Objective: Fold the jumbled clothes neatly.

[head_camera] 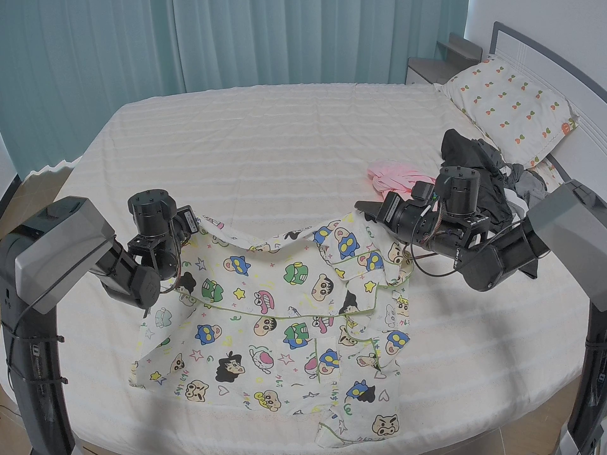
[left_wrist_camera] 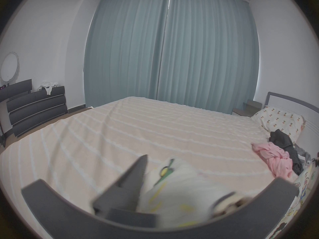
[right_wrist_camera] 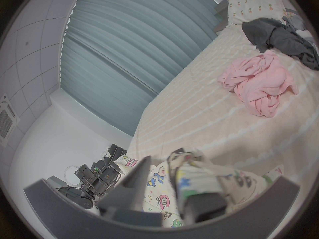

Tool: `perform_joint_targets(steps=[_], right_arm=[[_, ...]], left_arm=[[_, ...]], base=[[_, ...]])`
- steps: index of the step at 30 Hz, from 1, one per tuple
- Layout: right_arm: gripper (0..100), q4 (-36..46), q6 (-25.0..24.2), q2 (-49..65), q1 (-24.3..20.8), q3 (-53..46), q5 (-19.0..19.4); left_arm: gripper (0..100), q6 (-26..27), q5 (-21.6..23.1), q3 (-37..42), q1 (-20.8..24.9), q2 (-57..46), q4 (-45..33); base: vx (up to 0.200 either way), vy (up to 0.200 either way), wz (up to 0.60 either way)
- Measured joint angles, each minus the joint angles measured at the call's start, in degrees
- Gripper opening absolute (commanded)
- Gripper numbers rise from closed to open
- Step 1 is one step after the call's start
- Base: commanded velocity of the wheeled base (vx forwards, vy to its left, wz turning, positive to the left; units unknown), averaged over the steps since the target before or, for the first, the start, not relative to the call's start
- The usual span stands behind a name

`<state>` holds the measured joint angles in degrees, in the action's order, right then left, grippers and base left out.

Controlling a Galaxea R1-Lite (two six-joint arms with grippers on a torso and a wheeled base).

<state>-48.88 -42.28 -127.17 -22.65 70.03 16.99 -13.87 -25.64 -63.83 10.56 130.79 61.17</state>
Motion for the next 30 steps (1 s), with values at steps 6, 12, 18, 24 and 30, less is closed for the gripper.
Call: perform_joint_targets(steps=[6,12,18,24,30], right_arm=[[100,5.0,-4.1,-5.0,1.2,9.9,0.1],[100,13.0,-18.4,-9.0,3.2,21.5,-0.8],[100,27.5,-29.3,-12.9,5.7,35.2,-2.8],[100,42.2,-35.5,-16.8,8.2,43.1,-5.3],[100,49.2,-36.2,-19.6,10.1,44.4,-6.5]], left_arm=[[100,-0.3,-0.1,-9.1,-2.3,6.4,-1.6],[100,-0.5,-0.3,-15.2,-4.3,12.1,-2.0],[100,-0.5,-0.9,-20.1,-6.0,16.1,-2.1],[100,-0.2,-1.5,-24.9,-8.3,18.9,-2.4],[100,0.9,-1.6,-29.8,-10.8,20.5,-2.6]], base=[[0.0,0.0,0.0],[0.0,0.0,0.0],[0.0,0.0,0.0],[0.0,0.0,0.0],[0.0,0.0,0.0]])
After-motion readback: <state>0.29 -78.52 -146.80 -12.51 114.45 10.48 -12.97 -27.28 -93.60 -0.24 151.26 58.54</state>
